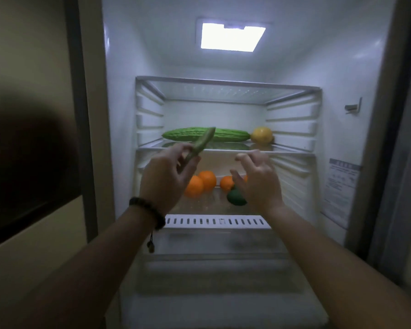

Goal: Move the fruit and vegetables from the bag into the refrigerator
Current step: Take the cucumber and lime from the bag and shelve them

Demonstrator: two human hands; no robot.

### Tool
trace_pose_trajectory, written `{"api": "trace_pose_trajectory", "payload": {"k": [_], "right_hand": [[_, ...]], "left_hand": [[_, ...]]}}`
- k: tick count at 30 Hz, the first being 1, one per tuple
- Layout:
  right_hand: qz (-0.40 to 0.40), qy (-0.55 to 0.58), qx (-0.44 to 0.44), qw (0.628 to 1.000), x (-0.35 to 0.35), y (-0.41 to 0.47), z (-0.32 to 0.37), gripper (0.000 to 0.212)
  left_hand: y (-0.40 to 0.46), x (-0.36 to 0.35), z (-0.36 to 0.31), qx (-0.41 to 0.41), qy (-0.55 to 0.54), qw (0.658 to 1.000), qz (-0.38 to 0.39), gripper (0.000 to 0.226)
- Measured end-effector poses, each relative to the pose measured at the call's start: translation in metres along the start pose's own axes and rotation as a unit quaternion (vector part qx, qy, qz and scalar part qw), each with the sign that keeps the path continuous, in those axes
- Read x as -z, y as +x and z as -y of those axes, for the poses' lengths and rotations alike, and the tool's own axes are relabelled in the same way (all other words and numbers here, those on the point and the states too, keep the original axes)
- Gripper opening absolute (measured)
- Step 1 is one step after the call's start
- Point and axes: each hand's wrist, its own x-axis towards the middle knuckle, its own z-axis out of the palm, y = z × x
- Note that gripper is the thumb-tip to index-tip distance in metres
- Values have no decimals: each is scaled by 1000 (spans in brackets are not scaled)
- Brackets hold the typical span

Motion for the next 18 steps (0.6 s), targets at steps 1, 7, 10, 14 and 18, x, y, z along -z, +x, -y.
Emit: {"api": "trace_pose_trajectory", "payload": {"k": [1,7,10,14,18], "right_hand": [[-6,-19,-3,1000,5,4,-3,32],[105,-57,-80,990,20,23,-35,44],[96,-51,-63,992,16,25,-45,32],[62,-52,-53,995,11,24,-49,31],[51,-57,-57,995,9,20,-49,42]], "left_hand": [[14,3,-5,-8,-8,1000,-9,25],[95,-4,-11,-89,47,992,75,26],[122,-26,3,-89,100,968,212,29],[145,-64,28,-62,162,935,310,29],[172,-90,49,-26,186,913,362,28]]}}
